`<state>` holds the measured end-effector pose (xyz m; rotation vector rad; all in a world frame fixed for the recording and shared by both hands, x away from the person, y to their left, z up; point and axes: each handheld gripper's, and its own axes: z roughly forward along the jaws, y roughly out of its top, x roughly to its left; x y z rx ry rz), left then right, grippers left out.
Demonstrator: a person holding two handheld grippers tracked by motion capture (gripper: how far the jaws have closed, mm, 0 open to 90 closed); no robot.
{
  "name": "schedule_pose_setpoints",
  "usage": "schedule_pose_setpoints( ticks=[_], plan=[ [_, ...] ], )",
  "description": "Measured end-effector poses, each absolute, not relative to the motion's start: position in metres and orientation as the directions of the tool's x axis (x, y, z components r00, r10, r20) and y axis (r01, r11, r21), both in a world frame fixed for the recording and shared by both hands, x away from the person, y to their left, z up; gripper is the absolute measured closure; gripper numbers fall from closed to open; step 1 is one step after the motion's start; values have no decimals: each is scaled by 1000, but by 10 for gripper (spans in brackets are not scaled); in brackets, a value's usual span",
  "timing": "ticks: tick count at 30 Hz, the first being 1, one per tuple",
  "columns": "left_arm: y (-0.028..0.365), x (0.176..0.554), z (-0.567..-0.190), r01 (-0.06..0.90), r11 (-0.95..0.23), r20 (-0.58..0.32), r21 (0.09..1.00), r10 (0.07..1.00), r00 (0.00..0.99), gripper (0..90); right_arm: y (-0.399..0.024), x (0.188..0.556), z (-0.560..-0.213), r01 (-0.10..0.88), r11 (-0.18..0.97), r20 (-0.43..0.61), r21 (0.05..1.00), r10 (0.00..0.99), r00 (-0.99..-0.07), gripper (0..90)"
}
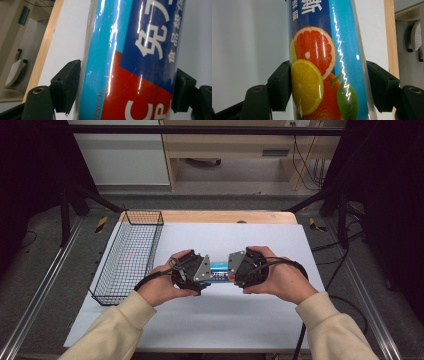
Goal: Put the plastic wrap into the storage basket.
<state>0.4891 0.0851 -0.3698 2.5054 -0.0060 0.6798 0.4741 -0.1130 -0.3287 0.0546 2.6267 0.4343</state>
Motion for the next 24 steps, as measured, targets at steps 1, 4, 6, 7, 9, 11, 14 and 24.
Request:
schedule_pose_setpoints(
  ticks=[1, 4, 6, 7, 9, 11, 14, 24],
  plan=[
    [85, 489, -370, -141, -855, 468, 498, 129, 874, 258, -113, 474, -329, -41, 950, -450, 310, 108, -886, 299],
    [85, 489, -370, -141, -858, 467, 495, 125, 876, 280, -112, 473, -328, -42, 951, -454, 306, 107, -885, 300],
    [85, 489, -369, -143, -863, 470, 485, 120, 875, 281, -112, 473, -328, -44, 951, -454, 305, 105, -885, 299],
    [84, 489, -369, -140, -863, 467, 485, 120, 876, 283, -112, 473, -328, -45, 951, -454, 305, 103, -885, 299],
    [85, 489, -368, -138, -857, 458, 496, 124, 880, 281, -112, 473, -328, -44, 949, -450, 311, 106, -887, 300],
    [86, 488, -368, -145, -852, 466, 502, 126, 876, 283, -114, 473, -328, -43, 947, -446, 320, 110, -888, 299],
    [85, 485, -368, -138, -859, 470, 493, 130, 873, 286, -115, 473, -330, -52, 944, -441, 326, 104, -891, 297],
    [91, 478, -373, -124, -861, 467, 493, 142, 873, 290, -111, 469, -343, -58, 952, -494, 300, 103, -863, 96]
  ],
)
